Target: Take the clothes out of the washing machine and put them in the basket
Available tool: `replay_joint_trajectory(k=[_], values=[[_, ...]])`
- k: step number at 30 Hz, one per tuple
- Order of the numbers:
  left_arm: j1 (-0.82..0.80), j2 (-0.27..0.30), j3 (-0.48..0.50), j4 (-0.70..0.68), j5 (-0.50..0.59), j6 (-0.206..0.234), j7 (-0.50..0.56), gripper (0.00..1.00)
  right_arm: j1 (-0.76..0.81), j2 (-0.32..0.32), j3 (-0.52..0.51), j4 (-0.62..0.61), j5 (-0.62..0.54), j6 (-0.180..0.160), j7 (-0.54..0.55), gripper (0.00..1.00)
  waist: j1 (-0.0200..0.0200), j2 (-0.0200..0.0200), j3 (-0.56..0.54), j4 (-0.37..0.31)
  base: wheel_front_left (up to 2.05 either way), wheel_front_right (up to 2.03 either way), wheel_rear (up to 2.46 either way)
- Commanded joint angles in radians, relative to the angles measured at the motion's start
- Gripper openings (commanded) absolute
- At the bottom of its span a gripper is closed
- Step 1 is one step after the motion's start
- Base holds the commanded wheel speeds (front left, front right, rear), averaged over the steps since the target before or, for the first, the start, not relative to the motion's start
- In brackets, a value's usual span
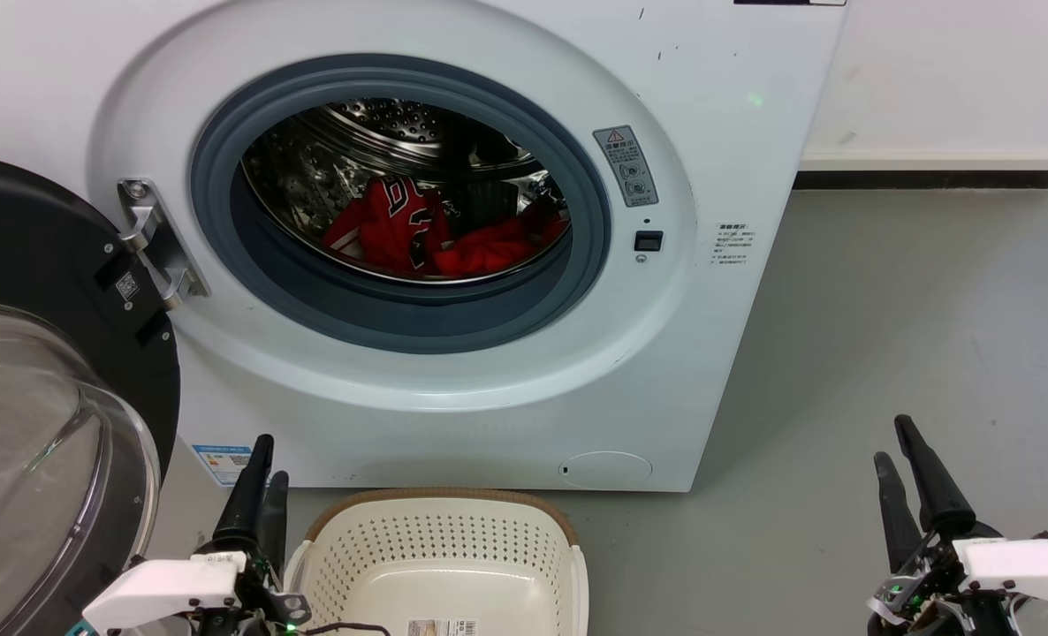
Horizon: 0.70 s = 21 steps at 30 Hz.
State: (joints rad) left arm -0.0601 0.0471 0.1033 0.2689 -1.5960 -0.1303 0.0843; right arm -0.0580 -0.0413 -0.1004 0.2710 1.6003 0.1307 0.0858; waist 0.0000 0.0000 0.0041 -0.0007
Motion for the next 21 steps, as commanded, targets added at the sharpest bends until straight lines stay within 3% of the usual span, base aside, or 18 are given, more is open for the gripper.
replay_joint_trajectory(k=[1, 11, 21], values=[[-0.009, 0.002, -0.001, -0.027, 0.013, 0.0, -0.012, 1.0, -0.01, -0.003, 0.004, -0.026, -0.011, 0.0, -0.013, 1.0, 0.0, 0.0, 0.0, 0.0, 0.0, 0.0, 0.0], [-0.004, 0.002, 0.038, -0.046, 0.11, 0.0, -0.059, 1.0, 0.0, -0.004, -0.002, -0.032, -0.125, 0.0, -0.06, 1.0, 0.0, 0.0, 0.001, -0.001, 0.0, 0.0, 0.0], [-0.01, 0.002, 0.095, -0.059, 0.257, 0.005, -0.101, 1.0, -0.006, -0.005, -0.036, -0.068, -0.409, 0.0, -0.102, 1.0, 0.0, 0.0, 0.002, -0.004, 0.0, 0.0, 0.0]])
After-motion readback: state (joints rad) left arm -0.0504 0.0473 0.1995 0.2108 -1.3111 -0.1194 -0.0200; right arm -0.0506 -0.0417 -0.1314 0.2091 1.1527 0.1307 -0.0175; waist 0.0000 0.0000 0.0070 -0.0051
